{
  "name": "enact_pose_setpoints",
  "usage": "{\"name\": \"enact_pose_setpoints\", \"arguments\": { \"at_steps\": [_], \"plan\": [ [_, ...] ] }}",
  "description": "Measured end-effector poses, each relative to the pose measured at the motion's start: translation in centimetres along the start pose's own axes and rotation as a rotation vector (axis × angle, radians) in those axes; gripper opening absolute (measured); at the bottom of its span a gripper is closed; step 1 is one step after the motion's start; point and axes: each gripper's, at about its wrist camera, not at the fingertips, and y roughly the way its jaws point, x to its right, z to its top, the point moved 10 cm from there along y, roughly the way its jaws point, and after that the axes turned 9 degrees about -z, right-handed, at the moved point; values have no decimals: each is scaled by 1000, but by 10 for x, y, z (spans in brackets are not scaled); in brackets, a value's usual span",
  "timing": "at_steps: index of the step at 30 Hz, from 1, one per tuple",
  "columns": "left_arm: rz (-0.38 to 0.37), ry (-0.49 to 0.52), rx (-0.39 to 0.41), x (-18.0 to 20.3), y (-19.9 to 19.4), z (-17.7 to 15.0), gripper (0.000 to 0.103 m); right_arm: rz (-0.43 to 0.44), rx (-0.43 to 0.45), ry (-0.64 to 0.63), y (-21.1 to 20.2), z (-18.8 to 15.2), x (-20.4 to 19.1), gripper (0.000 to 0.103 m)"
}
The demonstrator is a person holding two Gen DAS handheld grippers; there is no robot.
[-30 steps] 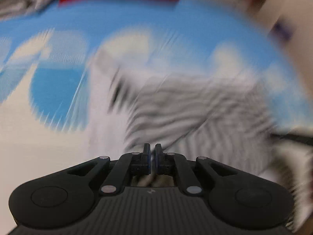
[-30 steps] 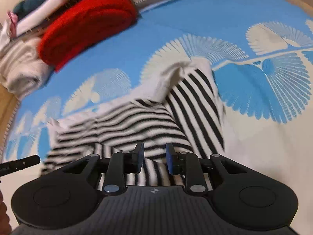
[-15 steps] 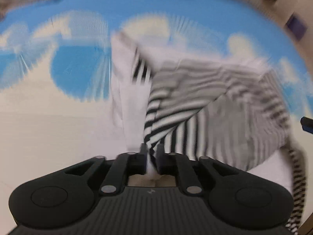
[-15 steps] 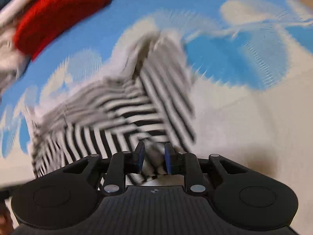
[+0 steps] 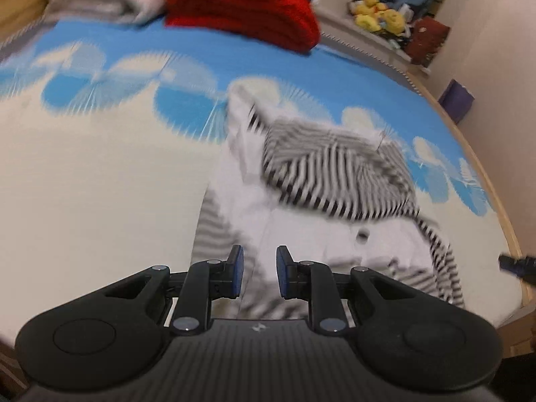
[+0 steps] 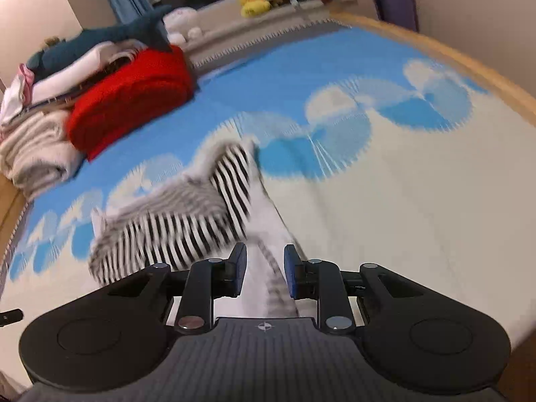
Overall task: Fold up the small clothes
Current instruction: 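Move both open grippers to the striped side edge of the hoodie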
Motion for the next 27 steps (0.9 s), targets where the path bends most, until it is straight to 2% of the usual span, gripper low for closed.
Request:
{"name": "enact_pose_setpoints", "arguments": {
  "at_steps": [2, 4, 7, 11, 14, 17, 19, 21, 27],
  "plan": [
    [17, -72, -43, -16, 3, -31, 22, -9, -52, 16, 4, -31, 9, 25],
    [-12, -142, -76, -23, 6, -49, 23, -8, -91, 41, 6, -50, 17, 25],
    [23, -132, -87, -31, 5, -57, 23, -34, -126, 60, 13, -64, 24, 25],
    [38, -219, -93, -54, 3, -61, 24, -54, -184, 73, 25, -79, 29, 25],
    [66, -285, -148, -68, 11, -72, 26, -69, -258, 74, 36, -95, 33, 25],
    [30, -311, -212, -66, 24, -83, 36, -82, -329, 62, 51, -112, 33, 26],
    [34, -295, -235, -63, 31, -85, 49, -92, -356, 40, 57, -120, 30, 32],
    [44, -277, -251, -60, 38, -87, 52, -104, -370, 19, 62, -126, 27, 37],
    [33, -309, -262, -57, 50, -88, 54, -120, -378, -40, 70, -135, 19, 41]
  ]
}}
